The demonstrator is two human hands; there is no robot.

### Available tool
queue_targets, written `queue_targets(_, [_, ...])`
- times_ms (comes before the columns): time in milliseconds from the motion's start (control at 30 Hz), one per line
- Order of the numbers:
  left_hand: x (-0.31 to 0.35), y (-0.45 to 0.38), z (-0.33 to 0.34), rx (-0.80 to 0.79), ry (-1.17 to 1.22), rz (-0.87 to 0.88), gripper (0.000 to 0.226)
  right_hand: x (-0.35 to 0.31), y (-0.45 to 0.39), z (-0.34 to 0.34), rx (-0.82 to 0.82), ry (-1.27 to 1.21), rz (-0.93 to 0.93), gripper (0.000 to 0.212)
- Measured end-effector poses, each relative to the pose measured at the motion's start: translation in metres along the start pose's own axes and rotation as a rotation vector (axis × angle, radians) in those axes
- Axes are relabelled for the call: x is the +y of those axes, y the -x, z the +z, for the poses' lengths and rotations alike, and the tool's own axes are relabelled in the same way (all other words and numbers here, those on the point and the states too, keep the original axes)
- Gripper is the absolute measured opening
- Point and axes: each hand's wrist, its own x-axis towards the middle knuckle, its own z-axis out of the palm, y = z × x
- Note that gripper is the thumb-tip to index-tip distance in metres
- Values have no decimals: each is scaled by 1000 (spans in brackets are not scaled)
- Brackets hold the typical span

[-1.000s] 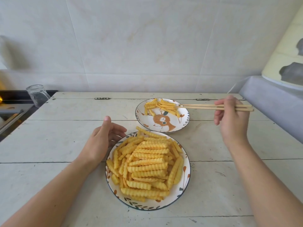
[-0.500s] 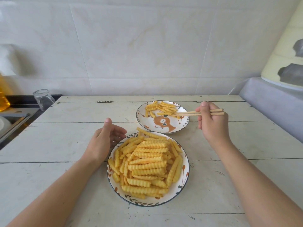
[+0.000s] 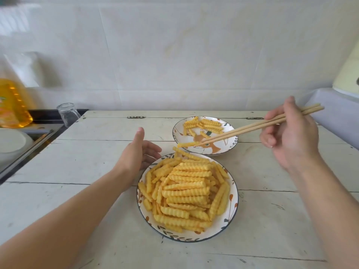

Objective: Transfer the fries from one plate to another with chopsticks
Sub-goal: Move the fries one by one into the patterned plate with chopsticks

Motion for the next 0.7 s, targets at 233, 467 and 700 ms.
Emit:
queue_targets(233, [-9, -1, -3, 39, 57, 85, 85, 5, 6, 5, -112, 123, 30, 59])
queue_targets(467, [-10, -1, -3, 25, 56, 109, 82, 22, 11, 11, -169, 161, 11, 55])
queue_targets(700, [-9, 2, -4, 7, 75, 109, 82, 21, 9, 8, -107, 182, 18, 57])
